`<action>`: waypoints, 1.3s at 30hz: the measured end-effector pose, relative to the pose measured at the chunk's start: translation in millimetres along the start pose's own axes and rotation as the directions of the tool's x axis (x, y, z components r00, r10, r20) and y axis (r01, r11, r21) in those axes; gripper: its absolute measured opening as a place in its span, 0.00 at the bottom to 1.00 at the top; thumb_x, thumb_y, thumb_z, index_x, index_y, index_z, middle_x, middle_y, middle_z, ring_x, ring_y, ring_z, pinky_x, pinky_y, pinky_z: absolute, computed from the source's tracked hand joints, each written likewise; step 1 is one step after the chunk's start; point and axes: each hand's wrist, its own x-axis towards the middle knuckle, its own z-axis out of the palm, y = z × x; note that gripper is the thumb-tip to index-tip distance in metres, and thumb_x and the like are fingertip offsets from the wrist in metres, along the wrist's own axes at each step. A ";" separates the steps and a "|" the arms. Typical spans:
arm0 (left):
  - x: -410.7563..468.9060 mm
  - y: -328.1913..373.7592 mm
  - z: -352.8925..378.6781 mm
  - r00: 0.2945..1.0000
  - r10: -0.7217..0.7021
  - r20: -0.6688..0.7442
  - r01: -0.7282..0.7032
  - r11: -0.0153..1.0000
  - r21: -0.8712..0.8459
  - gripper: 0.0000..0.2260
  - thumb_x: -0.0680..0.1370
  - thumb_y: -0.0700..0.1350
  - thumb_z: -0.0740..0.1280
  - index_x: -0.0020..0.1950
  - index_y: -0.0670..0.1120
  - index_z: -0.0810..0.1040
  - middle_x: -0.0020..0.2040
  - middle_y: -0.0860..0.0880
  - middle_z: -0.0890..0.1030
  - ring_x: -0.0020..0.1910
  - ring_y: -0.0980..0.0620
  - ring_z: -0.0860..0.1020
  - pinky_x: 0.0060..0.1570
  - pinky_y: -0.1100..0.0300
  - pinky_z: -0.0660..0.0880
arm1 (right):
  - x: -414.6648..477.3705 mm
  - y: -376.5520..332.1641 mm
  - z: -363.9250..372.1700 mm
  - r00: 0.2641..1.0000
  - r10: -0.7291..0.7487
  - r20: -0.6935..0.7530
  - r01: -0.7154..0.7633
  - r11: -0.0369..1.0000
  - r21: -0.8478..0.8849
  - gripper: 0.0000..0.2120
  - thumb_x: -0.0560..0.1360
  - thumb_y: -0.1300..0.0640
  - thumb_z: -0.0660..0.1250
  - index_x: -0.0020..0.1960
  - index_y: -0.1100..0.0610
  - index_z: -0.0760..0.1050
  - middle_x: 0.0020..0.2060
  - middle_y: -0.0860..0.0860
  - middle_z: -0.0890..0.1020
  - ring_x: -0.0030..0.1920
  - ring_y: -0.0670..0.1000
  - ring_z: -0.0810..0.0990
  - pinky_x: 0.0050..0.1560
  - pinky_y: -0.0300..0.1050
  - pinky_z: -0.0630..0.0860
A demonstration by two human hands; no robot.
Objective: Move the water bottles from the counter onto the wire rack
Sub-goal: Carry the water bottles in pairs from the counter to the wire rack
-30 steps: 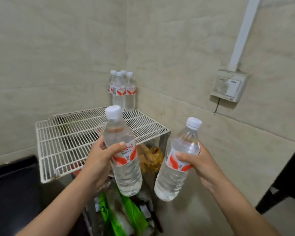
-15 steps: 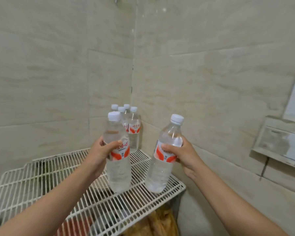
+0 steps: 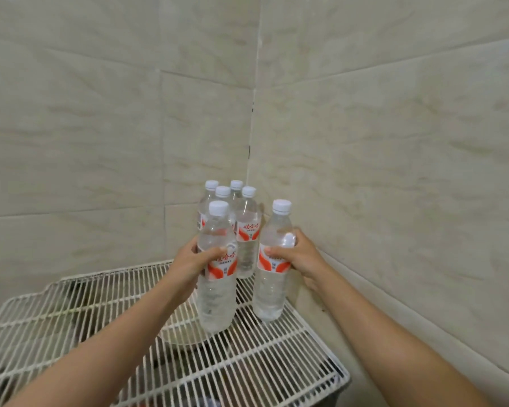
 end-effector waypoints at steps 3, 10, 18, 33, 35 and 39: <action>17.3 -0.3 1.5 0.999 0.008 -0.044 -0.008 1.000 0.000 0.12 0.72 0.39 0.68 0.55 0.46 0.75 0.46 0.45 0.83 0.43 0.48 0.82 0.40 0.57 0.77 | 27.4 1.1 2.1 0.998 0.005 0.055 -0.005 1.000 0.017 0.28 0.64 0.64 0.75 0.60 0.57 0.67 0.54 0.54 0.80 0.51 0.53 0.80 0.48 0.44 0.78; 54.1 -11.9 12.4 0.992 -0.011 -0.127 0.009 1.000 -0.015 0.11 0.71 0.37 0.69 0.52 0.47 0.76 0.45 0.47 0.82 0.42 0.50 0.82 0.36 0.62 0.77 | 74.9 5.4 8.3 0.954 -0.018 0.300 0.002 0.998 0.055 0.26 0.66 0.74 0.69 0.55 0.50 0.72 0.44 0.47 0.82 0.43 0.46 0.82 0.43 0.40 0.79; 60.8 -26.5 11.1 0.977 0.019 -0.214 -0.009 0.999 0.049 0.24 0.69 0.40 0.72 0.64 0.45 0.70 0.54 0.46 0.80 0.51 0.48 0.80 0.44 0.58 0.78 | 88.3 19.8 7.0 0.906 -0.017 0.424 -0.097 0.964 0.246 0.39 0.63 0.75 0.68 0.71 0.54 0.63 0.59 0.56 0.77 0.55 0.55 0.78 0.53 0.48 0.78; 22.5 -84.7 23.8 0.960 -0.054 -0.273 0.171 0.890 0.423 0.32 0.66 0.42 0.75 0.68 0.48 0.65 0.64 0.48 0.75 0.57 0.52 0.75 0.58 0.54 0.72 | 28.1 70.5 40.4 0.991 0.090 -0.102 -0.102 0.987 -0.121 0.32 0.64 0.63 0.76 0.63 0.56 0.66 0.60 0.52 0.76 0.63 0.53 0.75 0.57 0.43 0.72; 21.0 -81.9 30.5 0.959 -0.039 -0.281 0.155 0.903 0.402 0.31 0.67 0.41 0.74 0.68 0.48 0.65 0.63 0.48 0.75 0.53 0.54 0.74 0.55 0.57 0.72 | 30.3 71.0 41.3 0.991 0.099 -0.093 -0.109 0.987 -0.119 0.31 0.64 0.64 0.75 0.63 0.55 0.66 0.61 0.52 0.77 0.63 0.53 0.75 0.61 0.47 0.73; 20.4 -79.9 35.1 0.956 -0.052 -0.289 0.166 0.907 0.386 0.32 0.68 0.40 0.74 0.68 0.48 0.64 0.64 0.47 0.74 0.56 0.51 0.75 0.56 0.56 0.72 | 29.3 72.0 41.9 0.991 0.112 -0.067 -0.118 0.988 -0.094 0.33 0.66 0.66 0.74 0.66 0.56 0.62 0.63 0.53 0.75 0.64 0.54 0.74 0.61 0.48 0.72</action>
